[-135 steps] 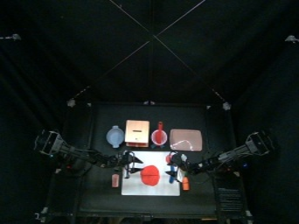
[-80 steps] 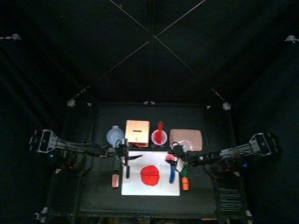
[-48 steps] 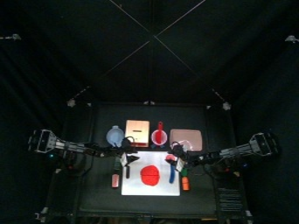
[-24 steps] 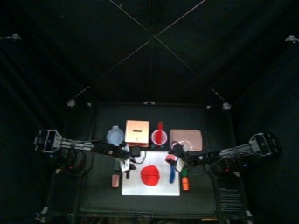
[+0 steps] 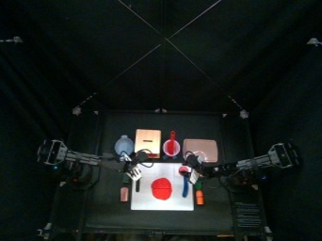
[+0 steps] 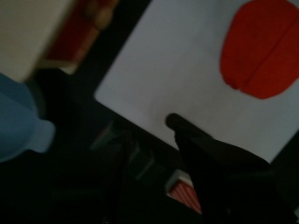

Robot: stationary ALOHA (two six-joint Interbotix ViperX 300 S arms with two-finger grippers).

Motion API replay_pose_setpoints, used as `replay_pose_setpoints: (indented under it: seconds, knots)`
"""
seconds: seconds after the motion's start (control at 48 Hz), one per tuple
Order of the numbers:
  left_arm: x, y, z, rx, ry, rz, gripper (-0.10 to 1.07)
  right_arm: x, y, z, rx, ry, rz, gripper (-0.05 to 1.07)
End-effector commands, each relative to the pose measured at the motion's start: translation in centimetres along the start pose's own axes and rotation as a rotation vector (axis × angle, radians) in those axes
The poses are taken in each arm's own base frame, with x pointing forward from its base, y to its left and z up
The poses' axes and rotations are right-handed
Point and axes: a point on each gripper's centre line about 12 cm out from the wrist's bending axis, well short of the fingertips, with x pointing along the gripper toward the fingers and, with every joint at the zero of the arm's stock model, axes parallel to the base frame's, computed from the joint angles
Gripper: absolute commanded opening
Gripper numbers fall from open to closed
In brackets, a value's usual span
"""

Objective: Grab salmon sushi

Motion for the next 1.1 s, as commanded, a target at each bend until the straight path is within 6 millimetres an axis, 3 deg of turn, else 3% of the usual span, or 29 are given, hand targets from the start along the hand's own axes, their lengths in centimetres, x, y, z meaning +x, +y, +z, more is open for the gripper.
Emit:
replay_pose_setpoints:
  seconds: [0.0, 0.25, 0.417, 0.625, 0.812, 1.083]
  knots:
    - [-0.2, -0.9, -0.6, -0.089, 0.006, -0.012, 0.82, -0.2, 0.1, 0.3, 0.006, -0.011, 0.006, 0.85]
    - [0.4, -1.2, -3.6, -0.409, 0.051, 0.073, 0.82, -0.1, -0.4, -0.4, 0.035, 0.015, -0.004, 0.85]
    - [0.0, -1.6, -6.0, -0.488, 0.084, 0.159, 0.82, -0.1, -0.6, -0.7, 0.04, 0.02, -0.006, 0.85]
    - [-0.1, -3.0, -8.0, -0.543, 0.133, 0.143, 0.82, -0.1, -1.0, -0.7, 0.049, 0.021, -0.018, 0.85]
    - [2.2, -4.1, -11.5, -0.574, 0.203, 0.162, 0.82, 0.0, -1.3, -0.9, 0.064, 0.028, -0.027, 0.85]
    - [4.8, -5.4, -12.9, -0.646, 0.199, 0.031, 0.82, 0.1, -1.8, -0.8, 0.108, 0.033, -0.042, 0.85]
